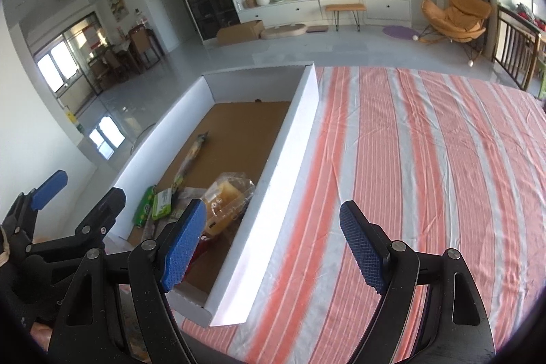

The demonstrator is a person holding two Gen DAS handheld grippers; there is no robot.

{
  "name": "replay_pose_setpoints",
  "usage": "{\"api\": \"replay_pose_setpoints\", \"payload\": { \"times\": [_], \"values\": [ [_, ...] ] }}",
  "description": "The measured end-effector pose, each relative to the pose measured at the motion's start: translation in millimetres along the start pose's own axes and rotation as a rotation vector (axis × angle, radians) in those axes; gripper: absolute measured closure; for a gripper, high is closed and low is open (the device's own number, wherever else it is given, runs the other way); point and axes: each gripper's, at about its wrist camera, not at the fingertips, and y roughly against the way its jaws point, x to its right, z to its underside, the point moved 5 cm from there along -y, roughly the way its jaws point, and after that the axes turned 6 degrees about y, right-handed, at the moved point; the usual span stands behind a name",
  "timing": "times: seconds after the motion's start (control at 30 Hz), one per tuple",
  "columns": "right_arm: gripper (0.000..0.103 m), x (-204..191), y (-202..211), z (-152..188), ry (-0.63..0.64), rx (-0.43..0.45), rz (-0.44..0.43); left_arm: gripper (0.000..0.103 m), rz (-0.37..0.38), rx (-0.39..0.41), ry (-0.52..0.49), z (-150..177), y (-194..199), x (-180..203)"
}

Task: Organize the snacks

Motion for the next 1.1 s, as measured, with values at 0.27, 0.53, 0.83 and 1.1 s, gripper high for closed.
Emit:
{"api": "replay_pose_setpoints", "payload": {
  "times": [0.27, 0.53, 0.83, 1.1],
  "values": [
    [0.019, -11, 5, -2, 0.038, 0.025, 0.009, 0.000, 0.023, -0.086, 0.088, 7, -7, -20],
    [0.020, -29, -6, -2, 0.101, 0.016, 0.009, 0.000, -0.017, -0.125, 0.121, 17, -18, -38],
    [0.020, -38, -12, -5, 0.132, 0.003, 0.018, 0.000, -0.033, -0.127, 0.102, 18, -20, -44],
    [0.020, -41, -15, -2, 0.144, -0.015, 0.032, 0.000, -0.029, -0.145, 0.108, 19, -22, -49]
  ]
}}
